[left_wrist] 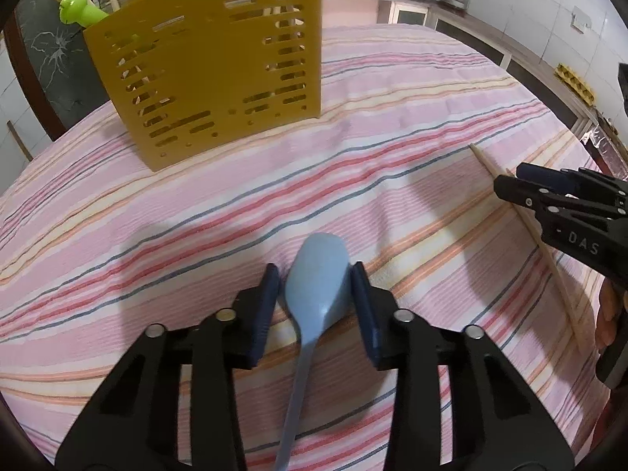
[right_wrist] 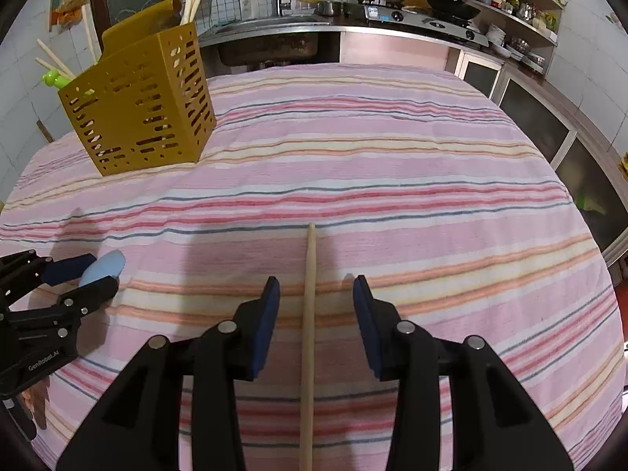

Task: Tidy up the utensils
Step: 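Lift the chopstick and blue spoon and carry them above the yellow holder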

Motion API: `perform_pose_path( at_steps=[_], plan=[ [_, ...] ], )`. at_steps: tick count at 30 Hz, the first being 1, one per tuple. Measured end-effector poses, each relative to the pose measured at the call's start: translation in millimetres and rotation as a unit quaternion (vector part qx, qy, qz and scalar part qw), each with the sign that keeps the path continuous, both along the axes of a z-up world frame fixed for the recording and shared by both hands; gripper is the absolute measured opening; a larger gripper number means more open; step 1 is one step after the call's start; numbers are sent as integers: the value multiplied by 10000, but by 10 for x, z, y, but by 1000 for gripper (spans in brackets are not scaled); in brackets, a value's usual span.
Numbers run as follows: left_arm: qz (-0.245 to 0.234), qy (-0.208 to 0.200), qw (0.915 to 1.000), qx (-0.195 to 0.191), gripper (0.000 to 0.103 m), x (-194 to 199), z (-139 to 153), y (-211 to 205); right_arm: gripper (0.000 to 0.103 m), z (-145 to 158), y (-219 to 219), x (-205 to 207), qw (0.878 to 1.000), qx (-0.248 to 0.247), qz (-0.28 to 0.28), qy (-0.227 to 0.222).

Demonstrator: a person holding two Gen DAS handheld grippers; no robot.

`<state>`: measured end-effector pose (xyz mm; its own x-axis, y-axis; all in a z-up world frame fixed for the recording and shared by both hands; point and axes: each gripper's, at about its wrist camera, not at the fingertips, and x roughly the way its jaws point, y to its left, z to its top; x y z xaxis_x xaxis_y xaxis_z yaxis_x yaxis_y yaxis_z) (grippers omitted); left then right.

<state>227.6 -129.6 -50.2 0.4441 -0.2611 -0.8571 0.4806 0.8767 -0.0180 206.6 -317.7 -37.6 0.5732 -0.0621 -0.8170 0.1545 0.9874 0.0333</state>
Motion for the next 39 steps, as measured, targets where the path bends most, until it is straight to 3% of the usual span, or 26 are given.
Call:
perform_pose_path(
  at_steps=[4,6,8,10,15,22,27,32,39],
  plan=[
    [158,142,9996,-201,32,103,24,24,36,-65,27,138,9998,-55,-55,196],
    [256,164,9991,-306,32,126,22,48,28,-88,24,176,9998,-27,-105,192],
    [327,147,9987,-364,32,125,24,64,12,-82,15,183,9998,20,-143,170],
    [411,94,9983,-402,32,120,39,93,6,-63,23,172,9998,52,-152,121],
    [754,-136,9944,-732,32,94,204,289,6,88,58,59,9994,94,-147,-304],
    [1091,-903,9847,-1021,32,-103,569,539,6,308,94,-57,9960,240,-77,-853],
    [1444,-1364,9700,-1402,32,-232,839,807,6,597,208,-218,9854,447,-16,-1645],
    [1657,-1813,9572,-1530,32,-419,987,964,6,804,380,-352,9714,377,2,-2343],
    [1812,-2140,9476,-1528,27,-568,1007,1079,6,811,531,-391,9604,262,28,-2775]
  ],
)
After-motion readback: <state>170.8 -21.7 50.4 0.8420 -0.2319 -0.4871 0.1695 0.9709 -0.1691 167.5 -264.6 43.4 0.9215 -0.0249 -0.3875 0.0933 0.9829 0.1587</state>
